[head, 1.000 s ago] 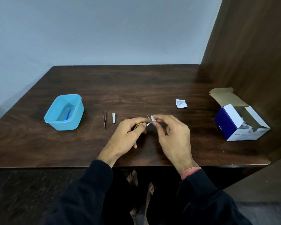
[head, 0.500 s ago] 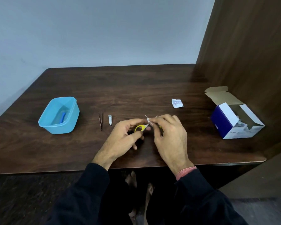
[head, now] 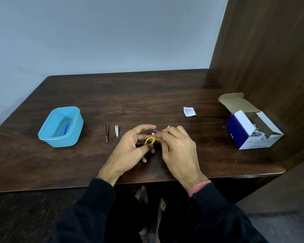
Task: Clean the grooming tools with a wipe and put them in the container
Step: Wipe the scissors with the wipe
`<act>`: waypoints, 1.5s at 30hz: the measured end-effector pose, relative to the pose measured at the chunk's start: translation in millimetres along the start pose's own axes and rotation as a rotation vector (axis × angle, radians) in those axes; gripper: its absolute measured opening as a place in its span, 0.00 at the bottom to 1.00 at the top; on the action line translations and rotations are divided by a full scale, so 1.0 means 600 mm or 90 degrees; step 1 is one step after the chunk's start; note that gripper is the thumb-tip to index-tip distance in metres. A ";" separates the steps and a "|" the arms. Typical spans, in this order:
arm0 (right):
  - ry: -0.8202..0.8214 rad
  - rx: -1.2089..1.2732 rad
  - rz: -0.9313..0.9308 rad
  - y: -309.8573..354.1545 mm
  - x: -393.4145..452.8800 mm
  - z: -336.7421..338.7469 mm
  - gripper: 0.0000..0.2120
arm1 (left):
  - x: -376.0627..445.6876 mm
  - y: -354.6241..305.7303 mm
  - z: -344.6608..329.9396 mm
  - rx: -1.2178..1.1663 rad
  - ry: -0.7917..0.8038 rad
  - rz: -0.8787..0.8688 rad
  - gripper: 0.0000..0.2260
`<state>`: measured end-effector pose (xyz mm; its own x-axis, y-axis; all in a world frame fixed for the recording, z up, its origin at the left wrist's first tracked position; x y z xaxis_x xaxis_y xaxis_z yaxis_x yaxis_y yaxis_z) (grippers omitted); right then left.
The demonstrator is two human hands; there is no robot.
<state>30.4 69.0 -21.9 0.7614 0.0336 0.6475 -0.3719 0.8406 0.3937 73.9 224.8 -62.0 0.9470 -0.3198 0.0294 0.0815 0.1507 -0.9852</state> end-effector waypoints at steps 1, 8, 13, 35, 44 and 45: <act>0.000 0.003 0.000 -0.002 0.000 0.000 0.10 | 0.000 0.000 0.000 -0.004 0.002 0.000 0.26; -0.037 0.016 -0.069 -0.017 0.002 0.004 0.05 | -0.001 -0.007 0.006 -0.036 -0.025 -0.001 0.20; -0.035 0.020 -0.113 -0.032 0.003 0.001 0.04 | -0.003 -0.009 0.007 -0.042 -0.037 0.004 0.16; 0.027 0.110 -0.060 -0.022 0.007 -0.015 0.06 | -0.002 -0.009 0.008 -0.079 -0.034 0.009 0.20; 0.018 0.052 0.022 0.007 0.002 -0.004 0.07 | -0.003 -0.014 0.006 -0.048 -0.041 -0.007 0.20; 0.006 0.048 -0.001 0.000 0.005 -0.002 0.06 | -0.004 -0.016 0.005 -0.045 -0.042 -0.007 0.20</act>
<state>33.1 69.7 -20.8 0.7669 0.0384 0.6406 -0.4094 0.7980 0.4423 72.0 226.9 -52.3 0.9649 -0.2579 0.0492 0.0721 0.0800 -0.9942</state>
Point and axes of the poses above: each hand's wrist, its own x-axis towards the middle knuckle, its own z-axis out of the back of the hand, y = z × x, the point moved 9 cm from there along x, towards the middle knuckle
